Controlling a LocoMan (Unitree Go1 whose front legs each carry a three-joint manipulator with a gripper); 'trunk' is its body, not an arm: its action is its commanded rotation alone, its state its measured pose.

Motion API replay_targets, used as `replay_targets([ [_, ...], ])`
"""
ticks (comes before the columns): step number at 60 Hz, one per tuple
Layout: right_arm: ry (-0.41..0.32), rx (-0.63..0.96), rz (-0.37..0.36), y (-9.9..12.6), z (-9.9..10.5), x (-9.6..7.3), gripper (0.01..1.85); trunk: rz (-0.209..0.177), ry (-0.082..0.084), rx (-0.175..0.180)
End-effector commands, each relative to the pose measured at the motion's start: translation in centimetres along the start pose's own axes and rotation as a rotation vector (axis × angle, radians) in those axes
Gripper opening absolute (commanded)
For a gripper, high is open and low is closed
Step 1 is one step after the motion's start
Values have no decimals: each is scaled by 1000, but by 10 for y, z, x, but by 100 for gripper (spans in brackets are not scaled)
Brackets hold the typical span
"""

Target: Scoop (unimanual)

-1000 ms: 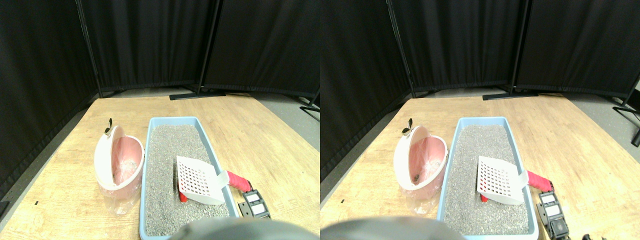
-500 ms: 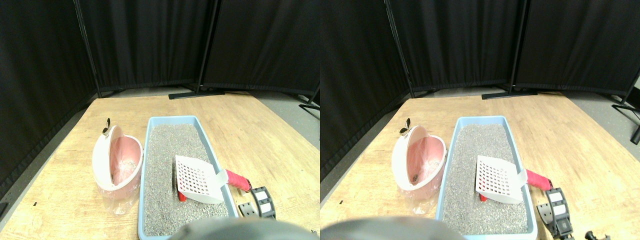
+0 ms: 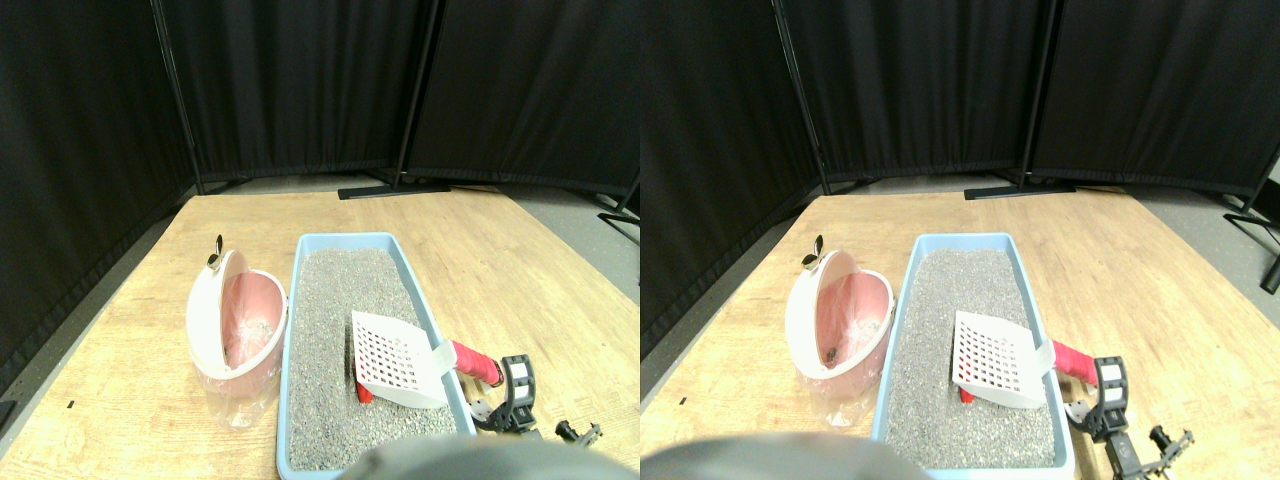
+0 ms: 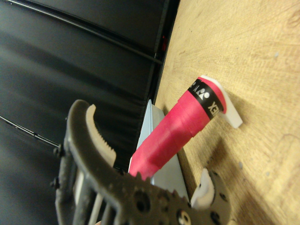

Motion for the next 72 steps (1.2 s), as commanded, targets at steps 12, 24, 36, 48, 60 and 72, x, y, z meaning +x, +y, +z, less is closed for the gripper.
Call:
replay_targets([
  [12,15,-29,-10,-2,2,17,102,8,15,-23],
  [24,64,-23,-59,-3,-1,30,102,11,20,-28],
  [36,95,-12,-73,-4,-8,42,101,15,22,-29],
  [48,125,30,-68,-7,-14,57,101,20,28,-33],
  [60,148,39,-73,-6,-16,66,98,18,32,-33],
  [72,125,6,-56,-6,-18,68,27,16,35,-33],
])
